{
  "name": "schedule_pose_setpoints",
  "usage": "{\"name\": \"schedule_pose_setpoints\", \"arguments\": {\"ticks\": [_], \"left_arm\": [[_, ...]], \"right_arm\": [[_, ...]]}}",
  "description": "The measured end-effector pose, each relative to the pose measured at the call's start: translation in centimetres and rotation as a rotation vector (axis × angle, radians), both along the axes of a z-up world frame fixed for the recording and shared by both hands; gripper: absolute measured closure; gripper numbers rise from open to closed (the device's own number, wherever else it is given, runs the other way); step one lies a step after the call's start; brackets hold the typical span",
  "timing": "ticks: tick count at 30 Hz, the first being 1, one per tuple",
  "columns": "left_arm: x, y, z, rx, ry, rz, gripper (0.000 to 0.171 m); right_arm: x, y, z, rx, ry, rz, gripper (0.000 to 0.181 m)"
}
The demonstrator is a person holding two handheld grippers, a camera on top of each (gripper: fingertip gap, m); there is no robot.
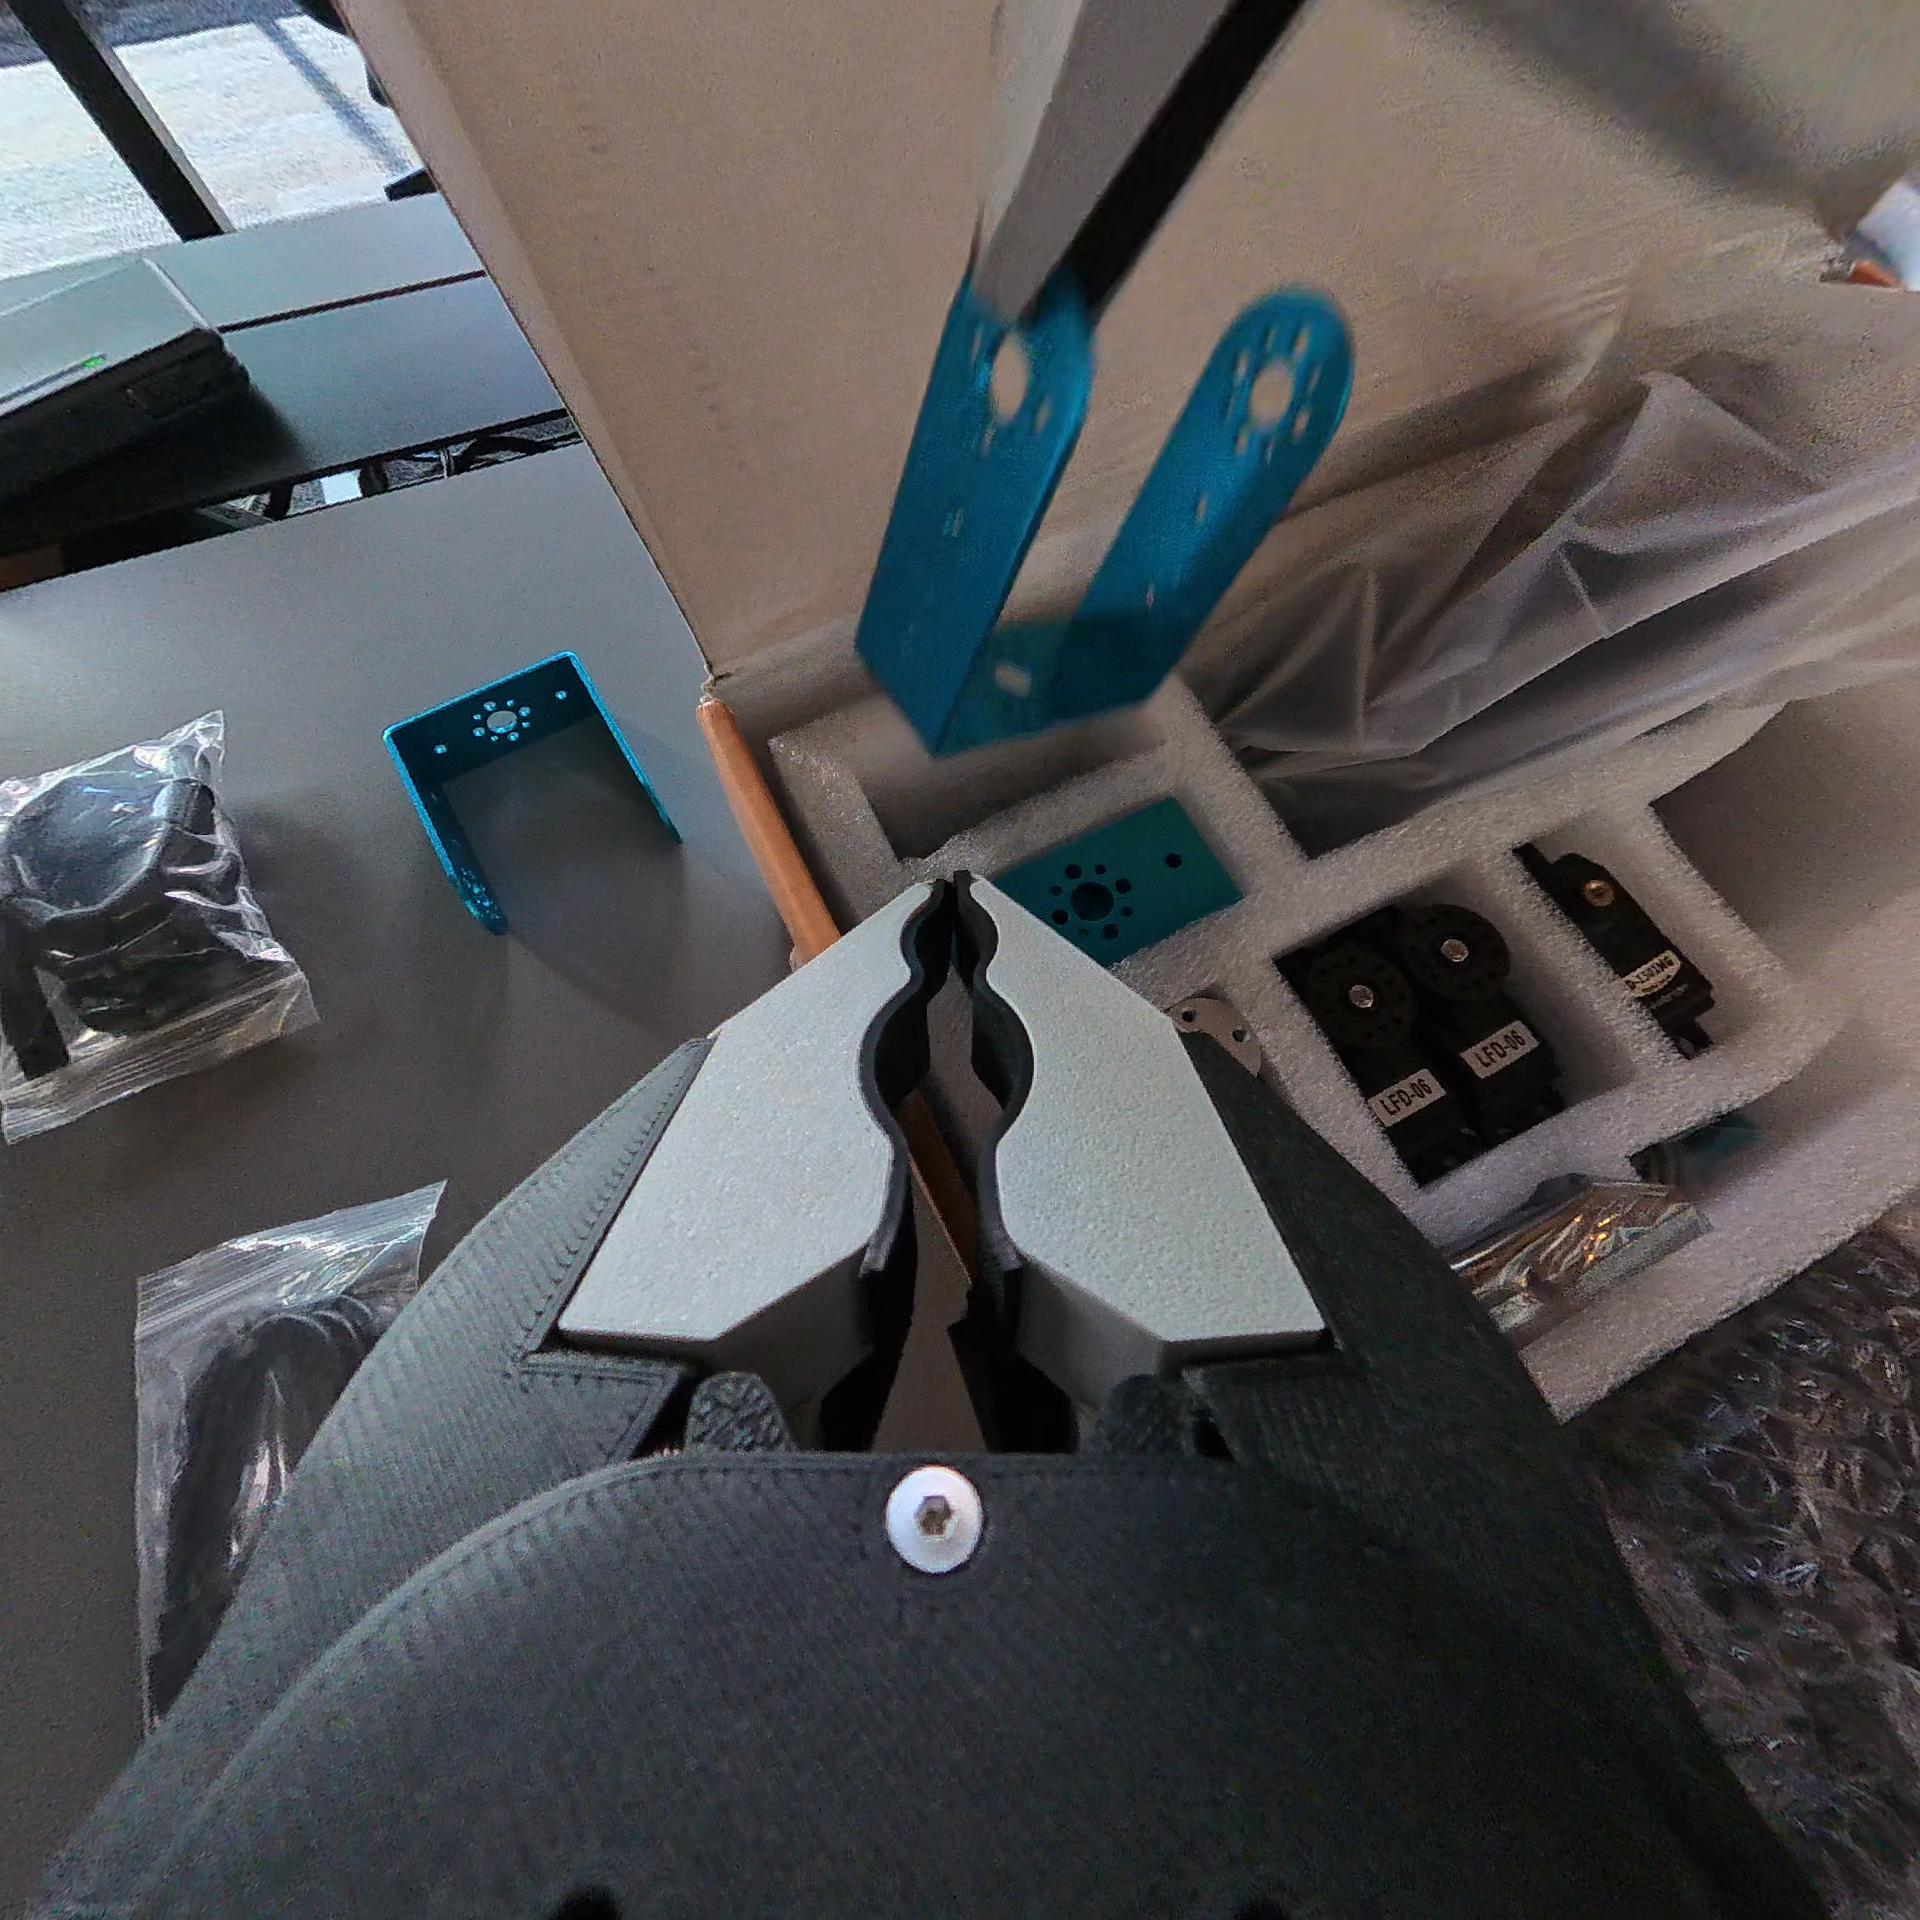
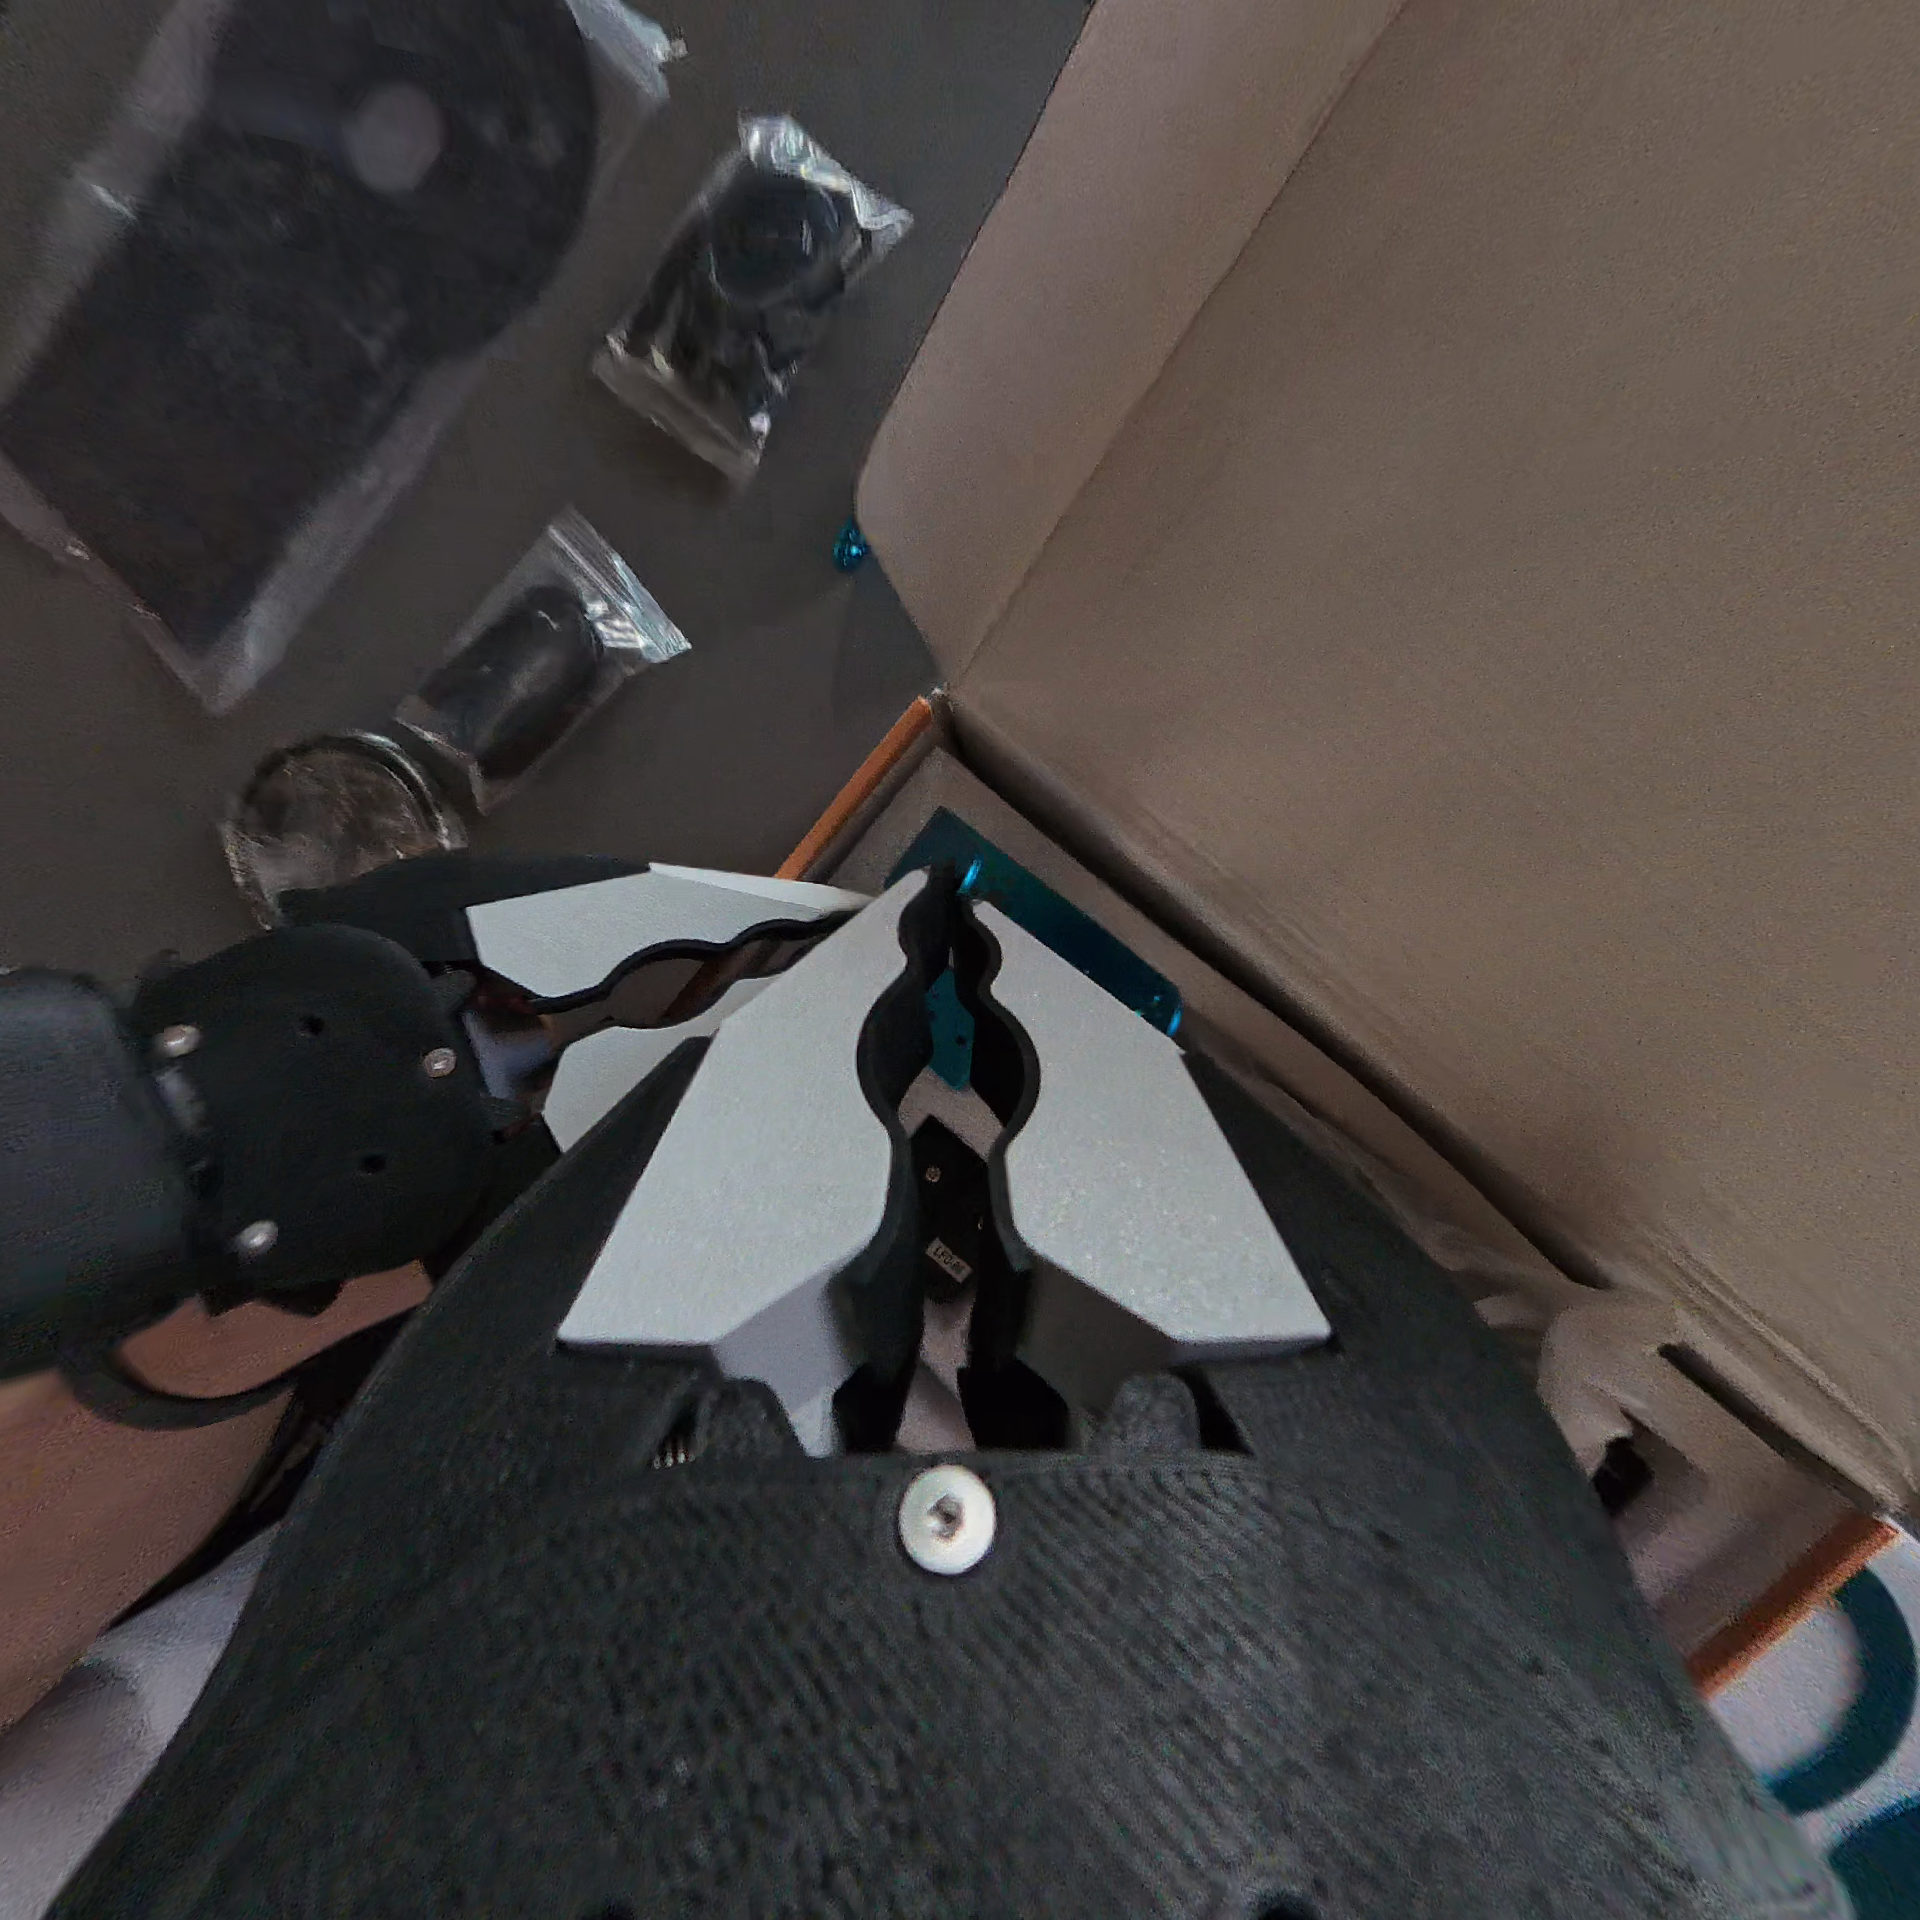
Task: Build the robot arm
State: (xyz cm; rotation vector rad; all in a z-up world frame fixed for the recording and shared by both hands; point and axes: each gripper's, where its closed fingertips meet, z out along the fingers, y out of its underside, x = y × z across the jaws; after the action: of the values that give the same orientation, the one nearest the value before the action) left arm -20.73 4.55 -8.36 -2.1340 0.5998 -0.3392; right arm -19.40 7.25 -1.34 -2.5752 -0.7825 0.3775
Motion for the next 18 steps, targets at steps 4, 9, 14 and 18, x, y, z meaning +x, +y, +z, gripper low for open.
{"name": "schedule_pose_setpoints", "arguments": {"ticks": [4,9,14,18], "left_arm": [[0.1,-0.1,0.3,-0.005,-0.076,-0.015,0.171],[0.0,-1.9,6.6,0.133,-0.418,-0.162,0.123],[-0.3,-7.1,14.0,0.396,-0.509,-0.446,0.096],[-0.5,-9.2,15.7,0.518,-0.421,-0.515,0.106]], "right_arm": [[2.0,-0.1,2.5,0.023,0.003,0.002,0.181],[1.7,-3.0,5.6,-0.038,0.313,0.058,0.181],[0.3,-7.5,8.8,-0.143,0.638,0.208,0.181],[-0.5,-10.2,11.0,-0.233,0.809,0.316,0.181]]}}
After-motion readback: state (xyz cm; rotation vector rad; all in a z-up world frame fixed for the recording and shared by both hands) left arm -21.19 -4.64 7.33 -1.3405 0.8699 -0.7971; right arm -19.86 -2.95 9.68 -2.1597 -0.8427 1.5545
